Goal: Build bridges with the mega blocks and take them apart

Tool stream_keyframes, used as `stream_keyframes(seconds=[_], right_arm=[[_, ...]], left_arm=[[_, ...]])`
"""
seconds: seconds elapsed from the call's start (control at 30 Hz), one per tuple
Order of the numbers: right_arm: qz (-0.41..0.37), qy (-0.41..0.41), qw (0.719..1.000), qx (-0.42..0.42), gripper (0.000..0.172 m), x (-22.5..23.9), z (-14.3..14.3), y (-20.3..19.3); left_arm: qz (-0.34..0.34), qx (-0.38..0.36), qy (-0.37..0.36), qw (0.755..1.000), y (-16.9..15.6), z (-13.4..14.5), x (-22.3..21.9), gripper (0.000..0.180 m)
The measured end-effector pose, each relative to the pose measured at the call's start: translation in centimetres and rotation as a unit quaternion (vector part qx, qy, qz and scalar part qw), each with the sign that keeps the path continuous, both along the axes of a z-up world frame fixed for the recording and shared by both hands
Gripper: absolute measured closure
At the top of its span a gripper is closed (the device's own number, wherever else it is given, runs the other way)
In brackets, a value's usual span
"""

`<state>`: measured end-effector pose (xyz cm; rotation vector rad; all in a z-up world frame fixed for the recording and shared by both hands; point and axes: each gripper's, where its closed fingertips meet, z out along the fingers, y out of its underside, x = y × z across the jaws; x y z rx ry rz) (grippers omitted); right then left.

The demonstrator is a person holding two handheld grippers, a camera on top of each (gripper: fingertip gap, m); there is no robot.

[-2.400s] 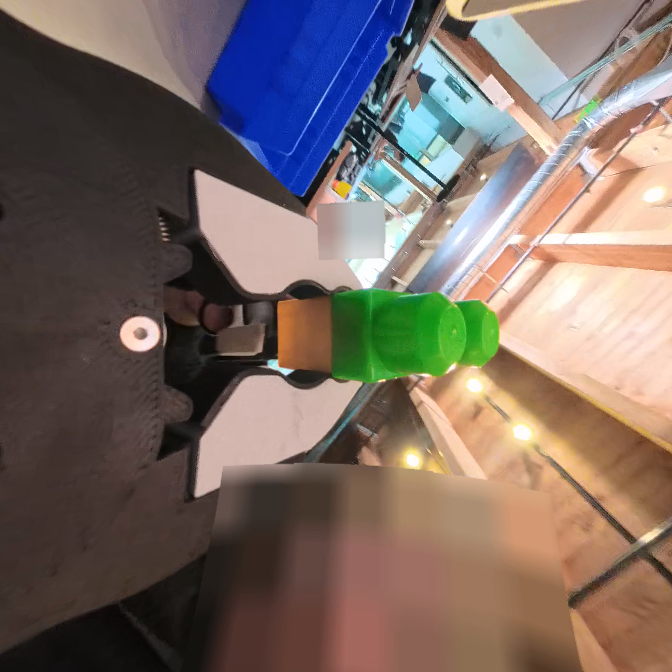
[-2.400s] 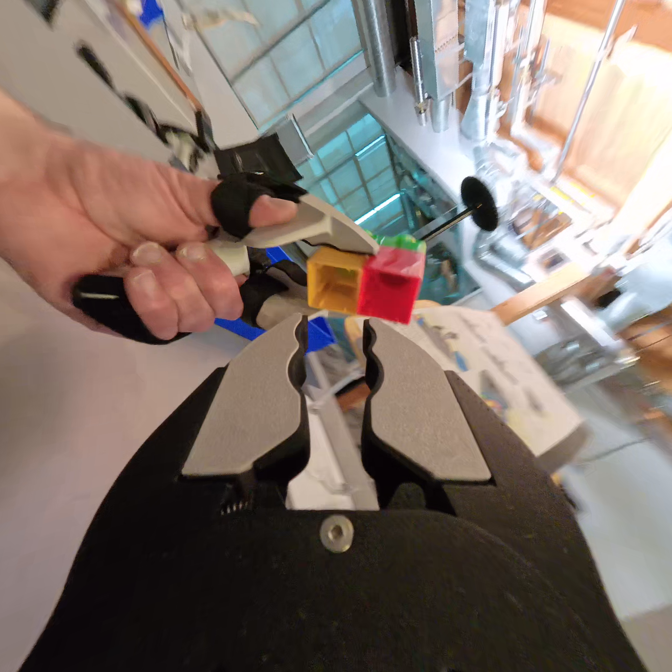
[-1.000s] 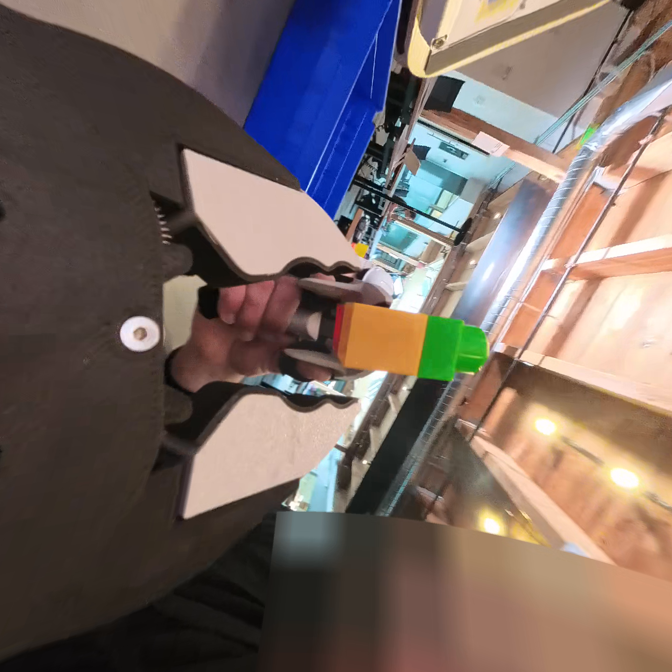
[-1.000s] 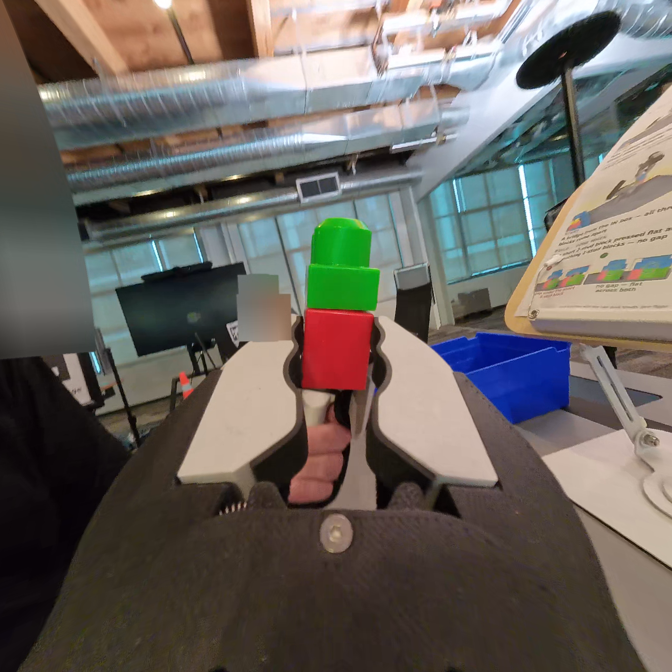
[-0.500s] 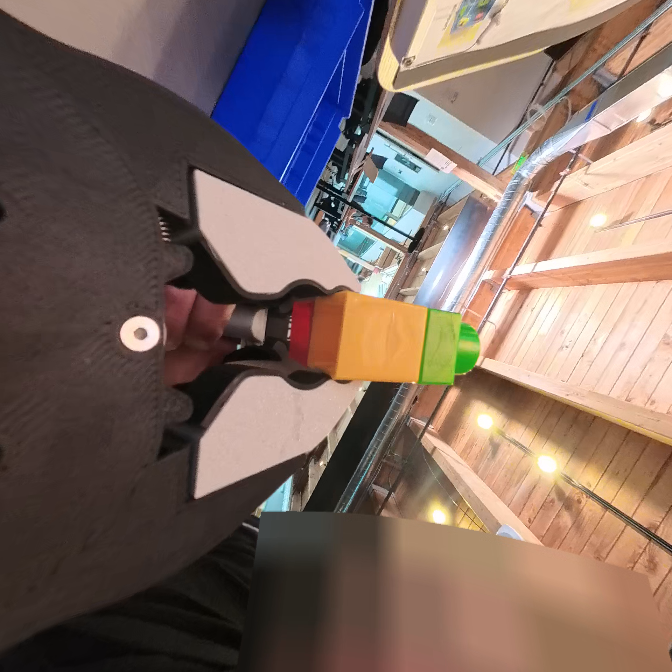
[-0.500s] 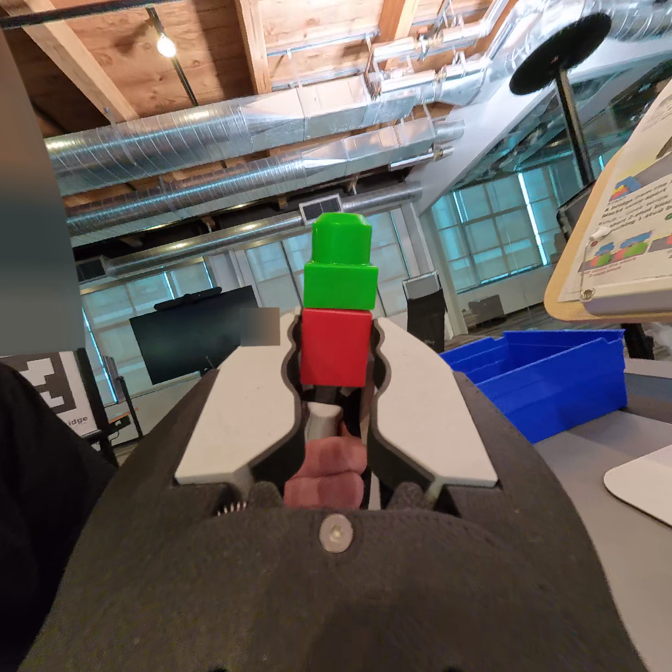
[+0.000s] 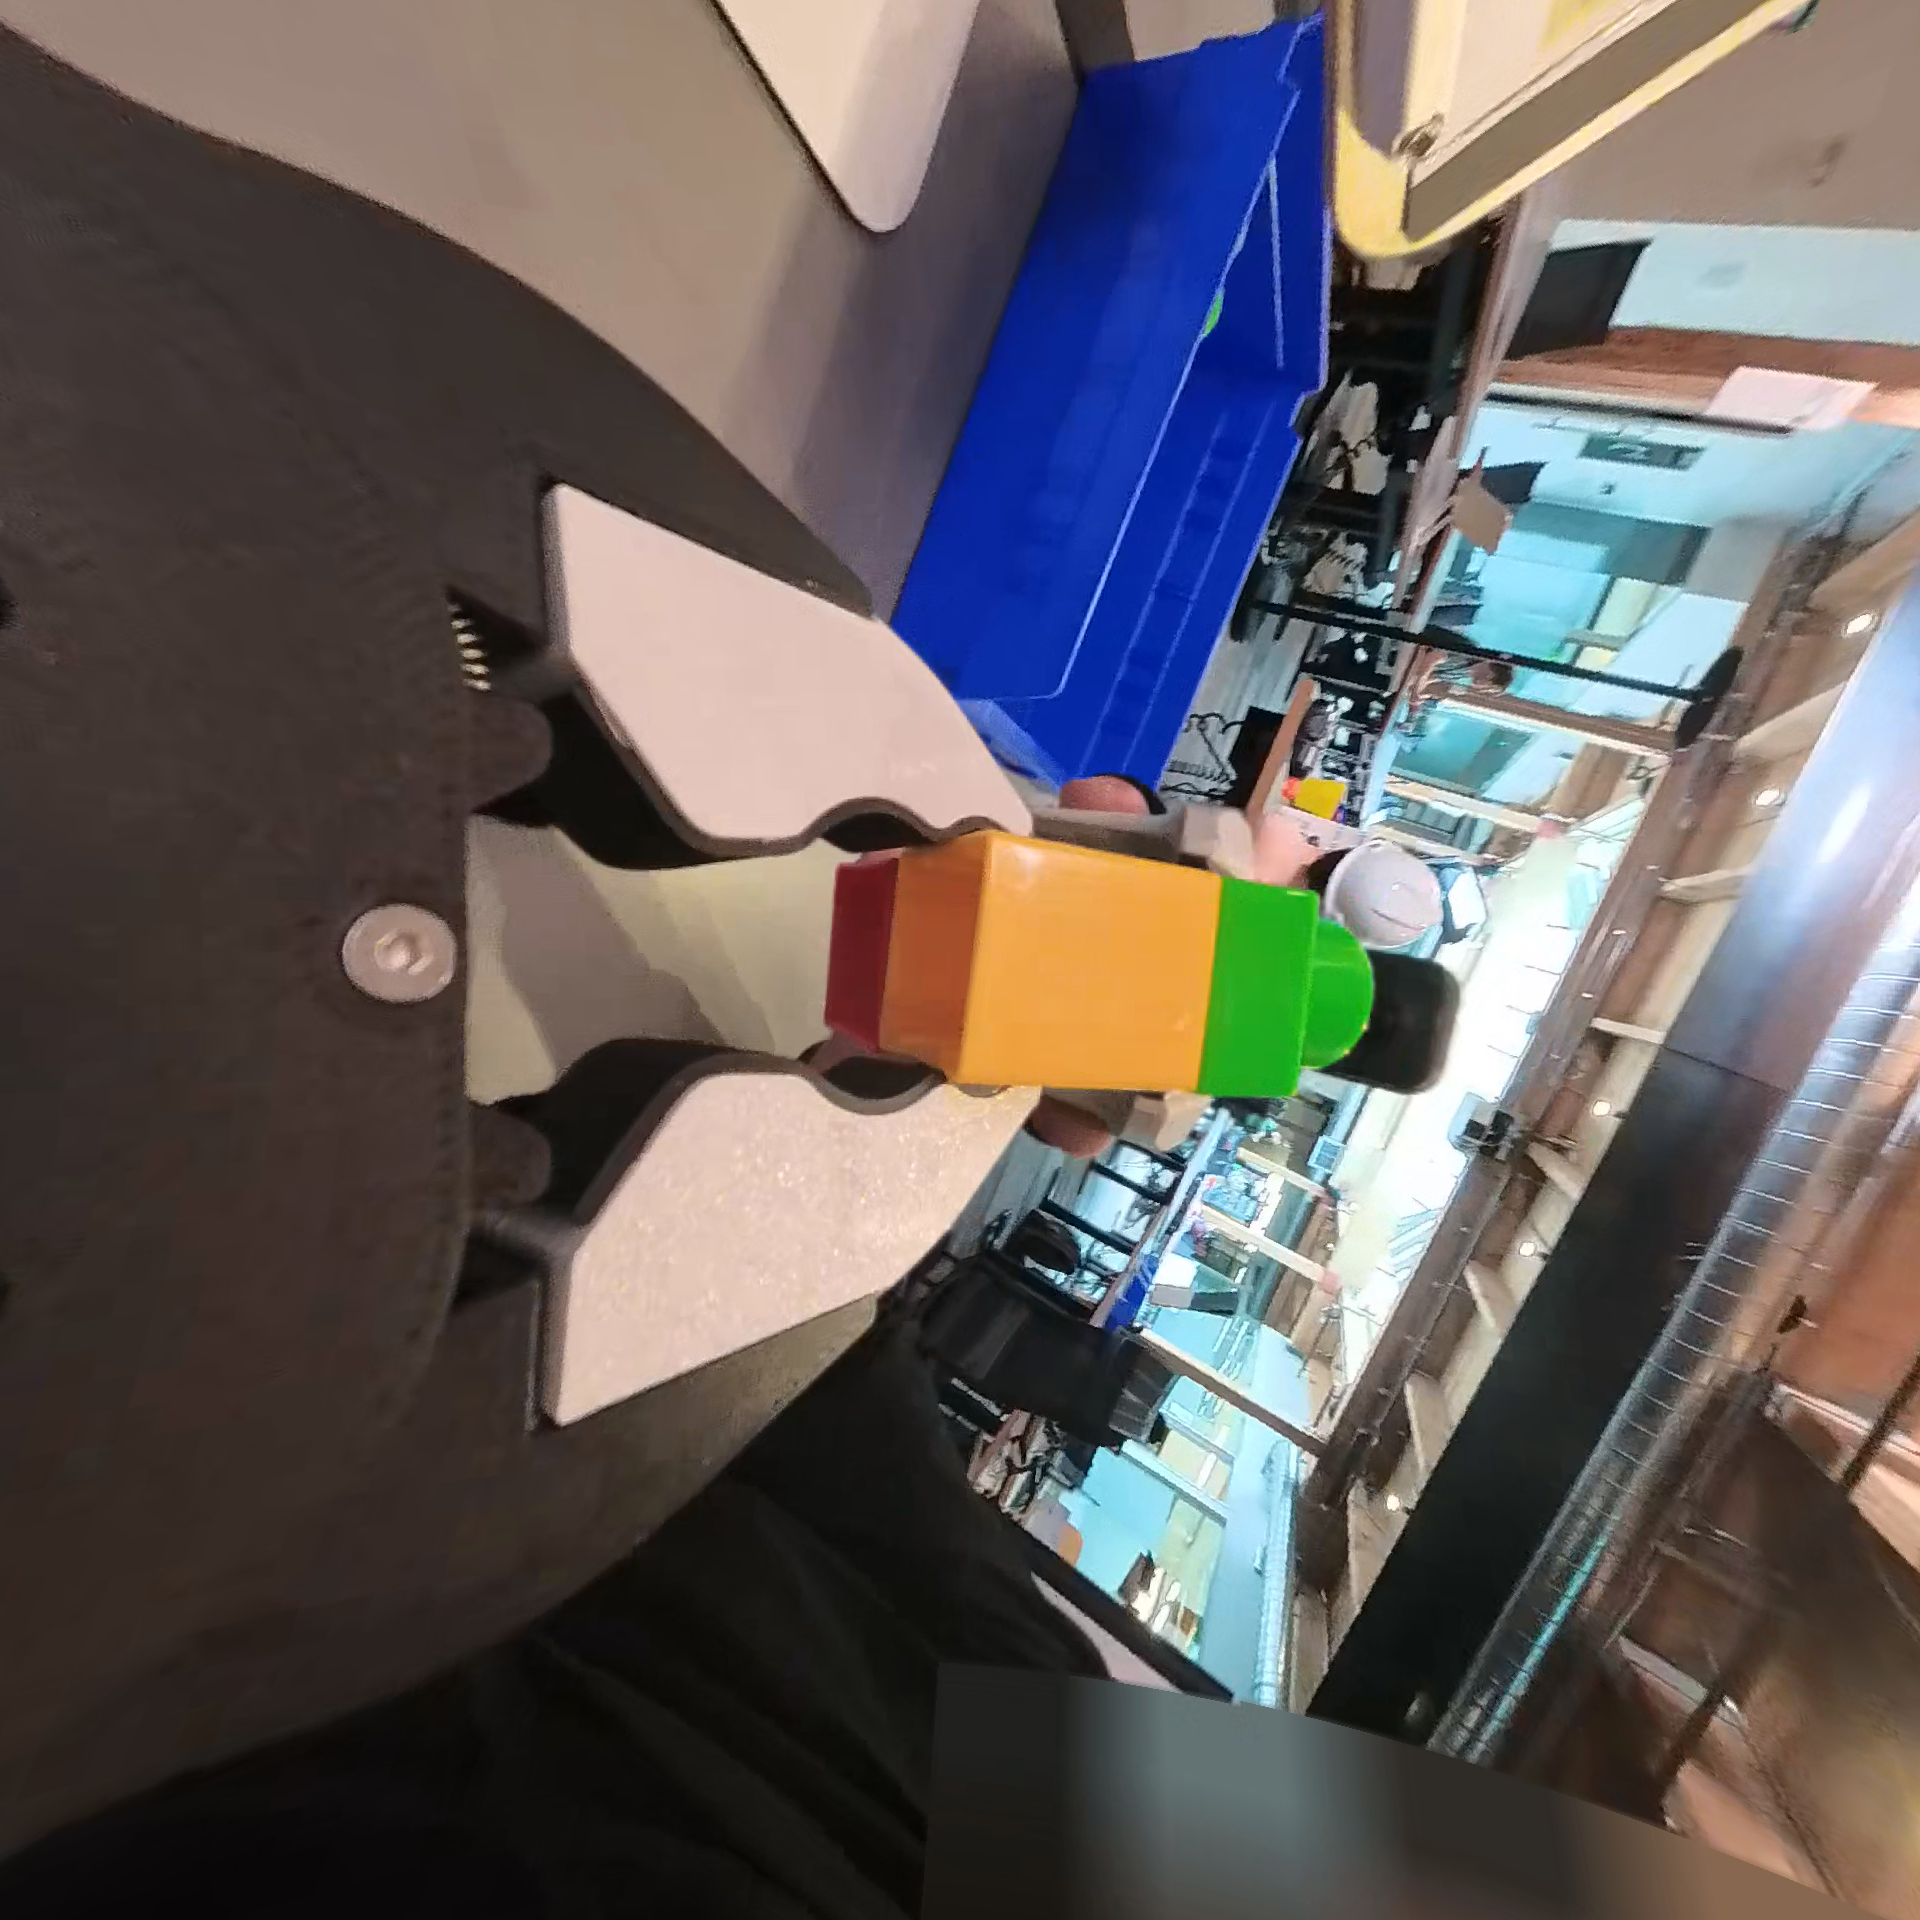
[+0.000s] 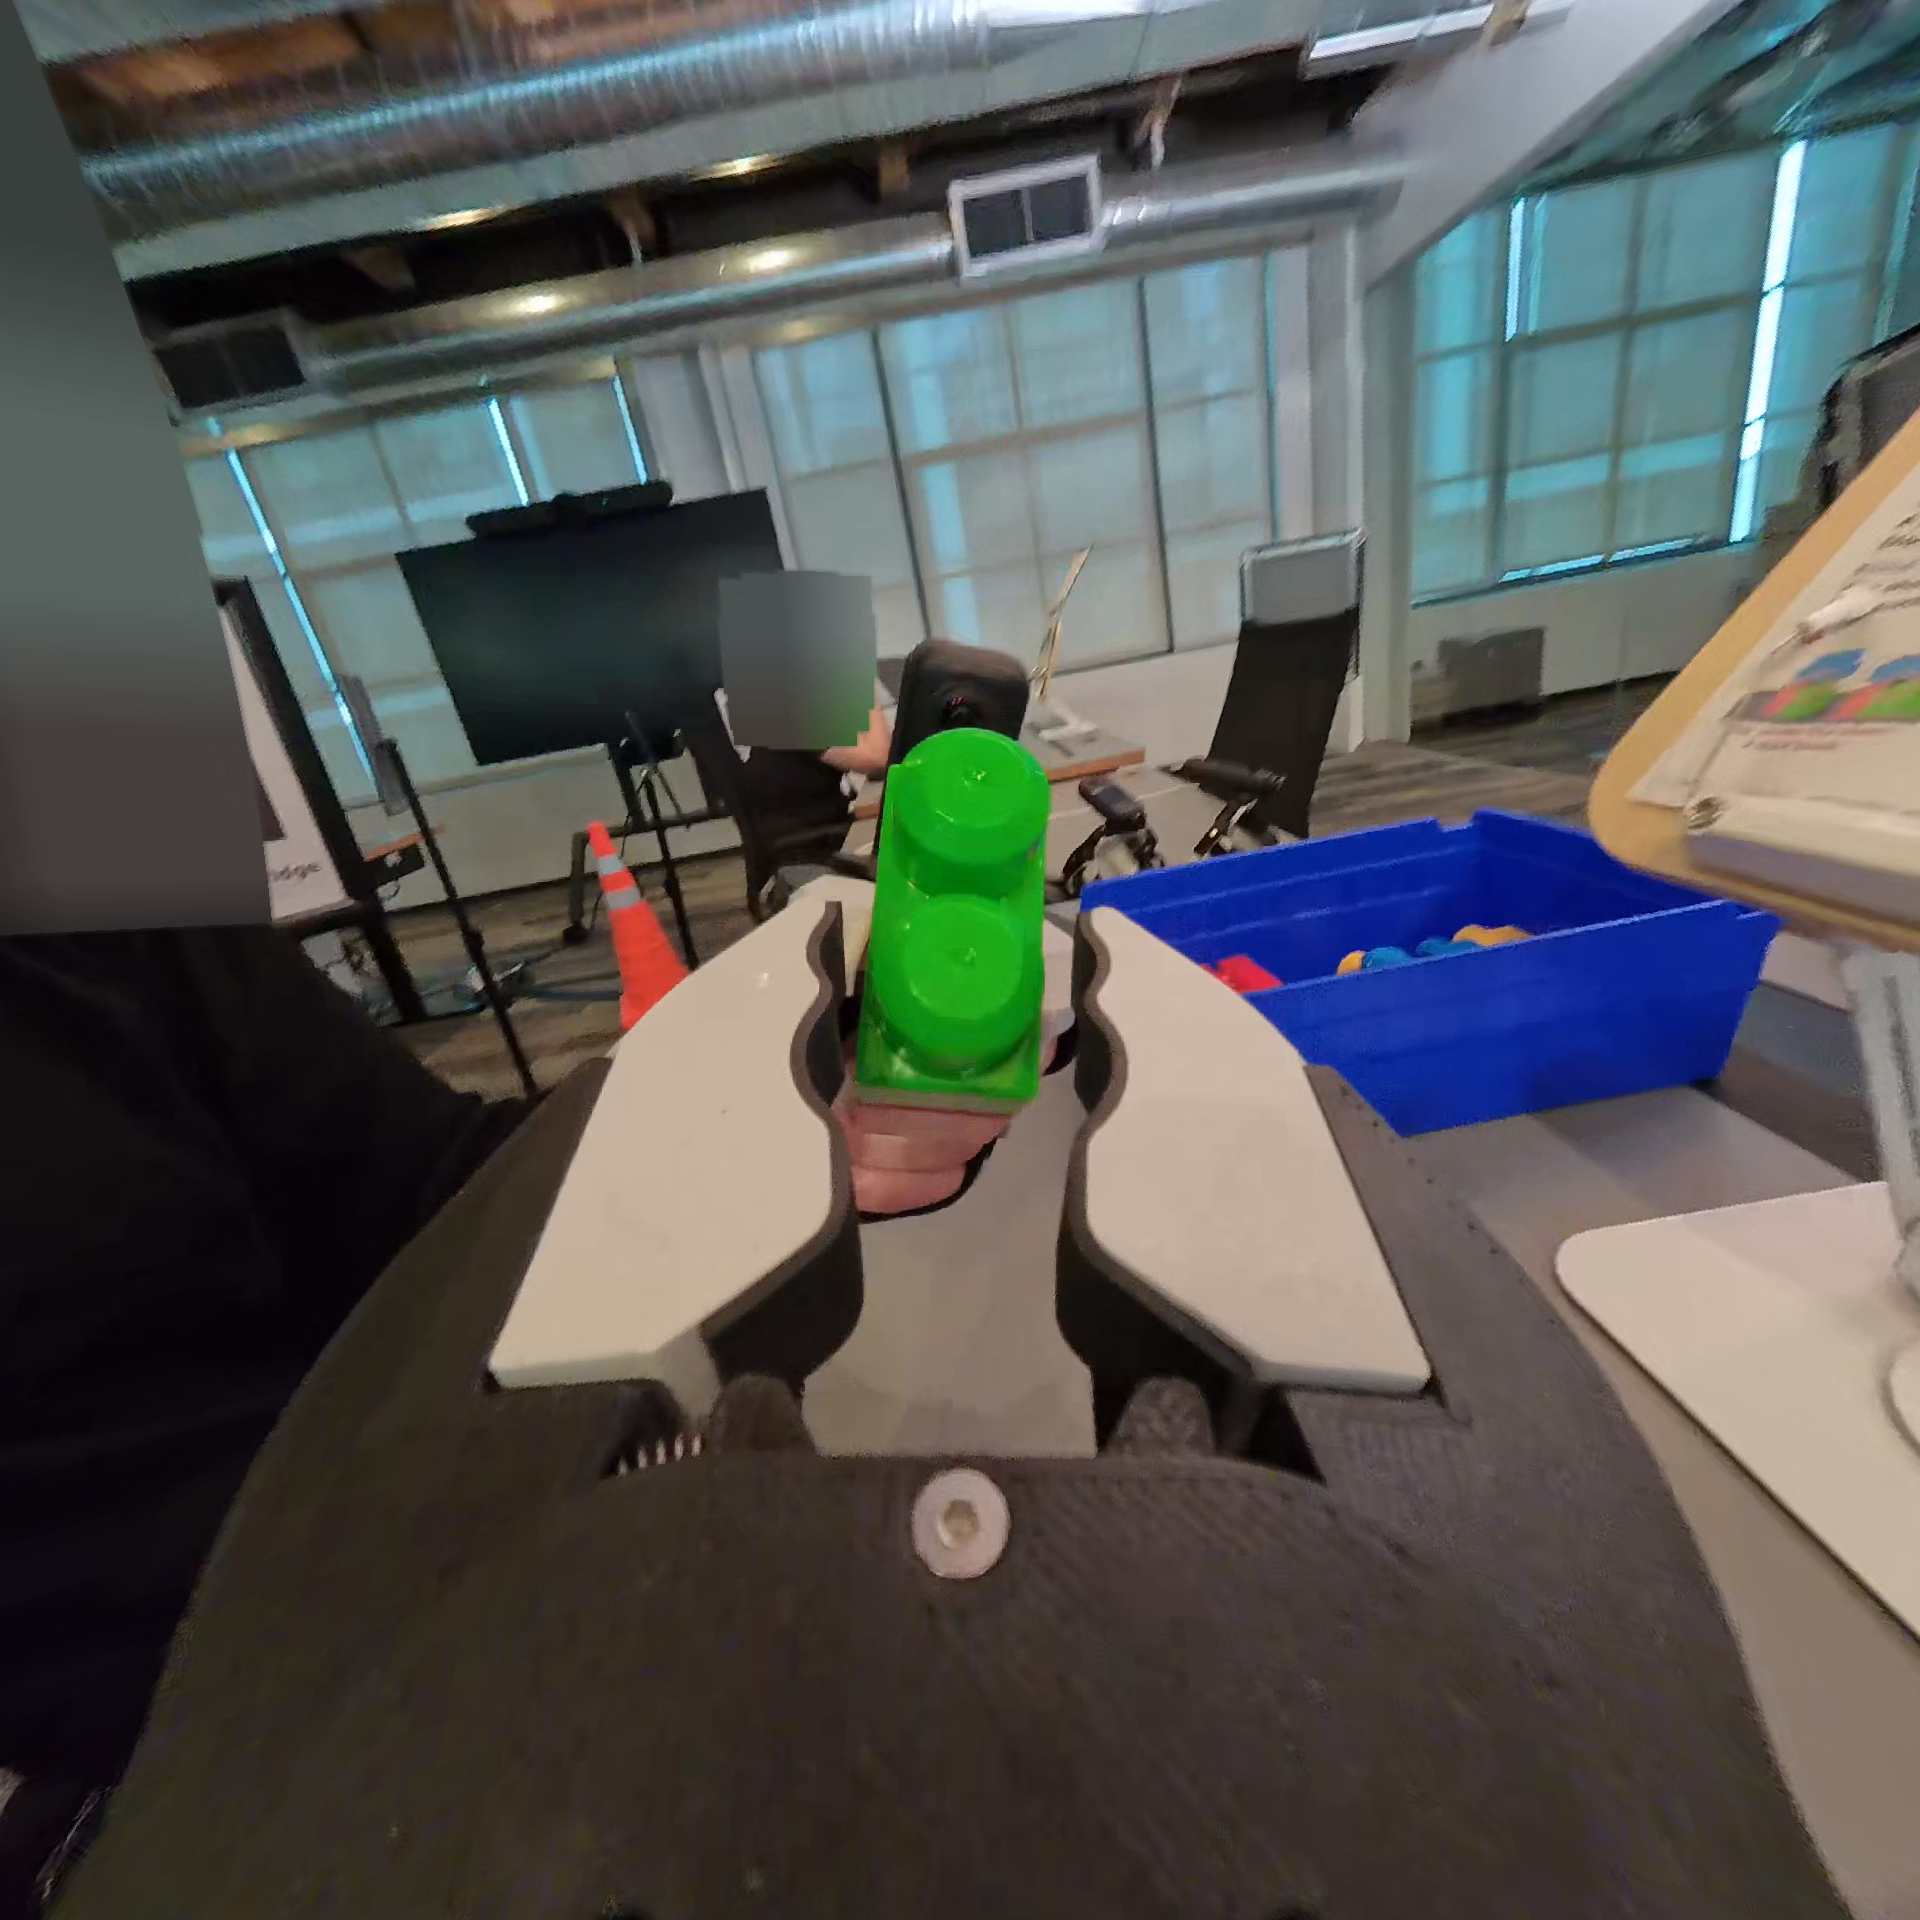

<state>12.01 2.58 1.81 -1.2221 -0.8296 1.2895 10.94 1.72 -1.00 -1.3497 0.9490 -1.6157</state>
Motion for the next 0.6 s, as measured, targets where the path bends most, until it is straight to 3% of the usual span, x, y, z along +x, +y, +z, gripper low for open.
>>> stream_keyframes(seconds=[0.07, 0.27, 0.6], right_arm=[[0.015, -0.004, 1.000, -0.004, 0.139, -0.4, -0.3, -0.4], [0.008, -0.001, 1.000, -0.018, 0.139, -0.2, -0.5, 0.0], [-0.010, 0.146, 0.988, -0.056, 0.139, 1.6, 1.5, 0.8]], left_arm=[[-0.004, 0.002, 0.006, 1.000, -0.3, -0.2, 0.3, 0.144], [0.008, -0.021, 0.009, 1.000, 0.2, -0.1, 0.4, 0.144], [0.008, -0.021, -0.065, 0.998, 0.0, 1.7, 0.4, 0.137]])
